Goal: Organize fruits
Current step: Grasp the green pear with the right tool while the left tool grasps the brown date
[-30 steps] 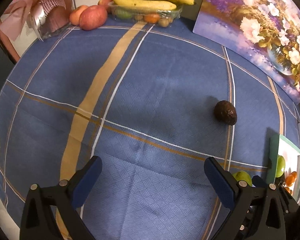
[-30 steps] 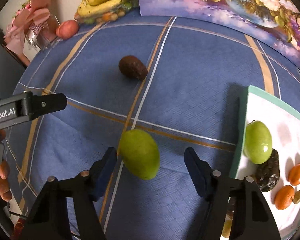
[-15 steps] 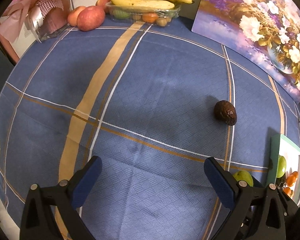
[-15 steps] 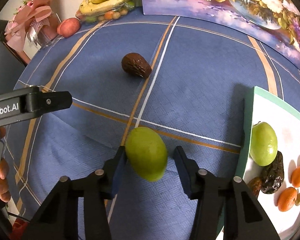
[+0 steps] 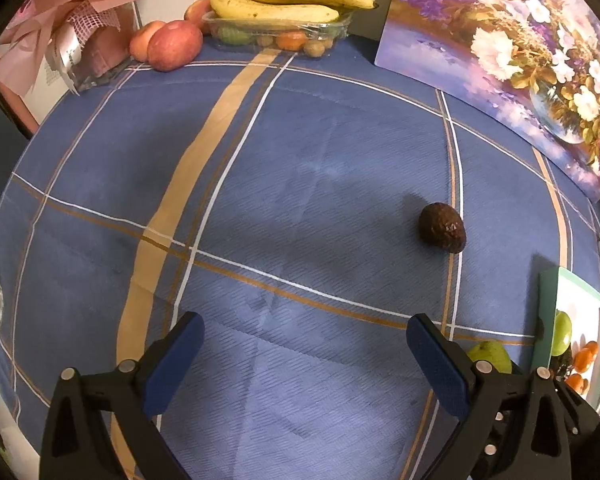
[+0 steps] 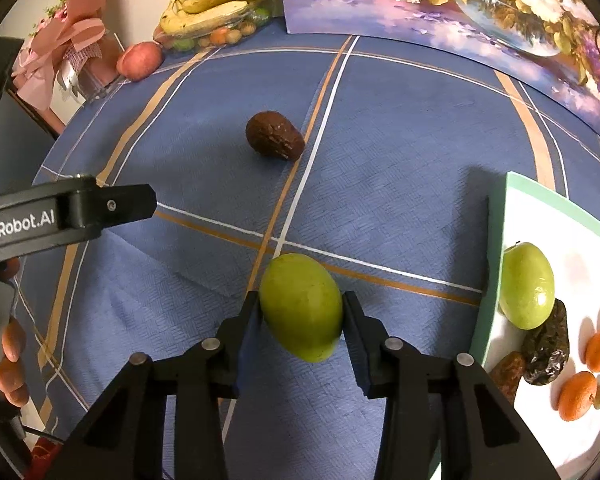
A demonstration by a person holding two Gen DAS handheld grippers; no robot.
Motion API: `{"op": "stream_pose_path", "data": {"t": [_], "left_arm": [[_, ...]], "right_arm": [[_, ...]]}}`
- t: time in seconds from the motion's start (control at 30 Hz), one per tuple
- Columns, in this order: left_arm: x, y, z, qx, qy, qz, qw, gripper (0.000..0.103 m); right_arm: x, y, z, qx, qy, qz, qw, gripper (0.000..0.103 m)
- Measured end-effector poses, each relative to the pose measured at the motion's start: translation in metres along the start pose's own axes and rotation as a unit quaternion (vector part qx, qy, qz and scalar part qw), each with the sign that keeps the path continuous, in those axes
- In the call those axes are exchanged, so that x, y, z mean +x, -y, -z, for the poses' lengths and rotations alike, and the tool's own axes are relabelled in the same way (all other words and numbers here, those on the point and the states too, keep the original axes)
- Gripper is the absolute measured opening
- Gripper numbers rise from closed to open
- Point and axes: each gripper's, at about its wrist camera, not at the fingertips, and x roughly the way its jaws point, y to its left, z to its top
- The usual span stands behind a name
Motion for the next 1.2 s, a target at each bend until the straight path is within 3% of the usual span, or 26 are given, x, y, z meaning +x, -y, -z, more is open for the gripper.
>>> {"op": "stream_pose_path", "data": {"t": [0.47, 0.83, 0.93, 1.2], "left_arm": [[-0.01, 0.012, -0.004, -0.009, 0.022, 0.039, 0.999, 0.101], [-0.02, 0.043, -0.015, 0.006, 0.05, 0.098, 0.9939, 0.101], [-0.016, 0.052, -0.02, 0.011, 0.054, 0.098, 0.9937, 0.09], [0.008, 0.07, -0.032, 0.002, 0.04, 0.115, 0.9926, 0.076]], "right_arm": [[-0.038, 0.048, -0.002, 0.077, 0.037, -0.003, 0.996, 0.042], [-0.064, 0.092, -0.004, 0.14, 0.074, 0.008, 0.987, 0.042], [-0.07, 0.103, -0.002, 0.156, 0.084, 0.011, 0.984, 0.042], [-0.082, 0.132, 0.003, 0.198, 0.107, 0.012, 0.974, 0.042]]}}
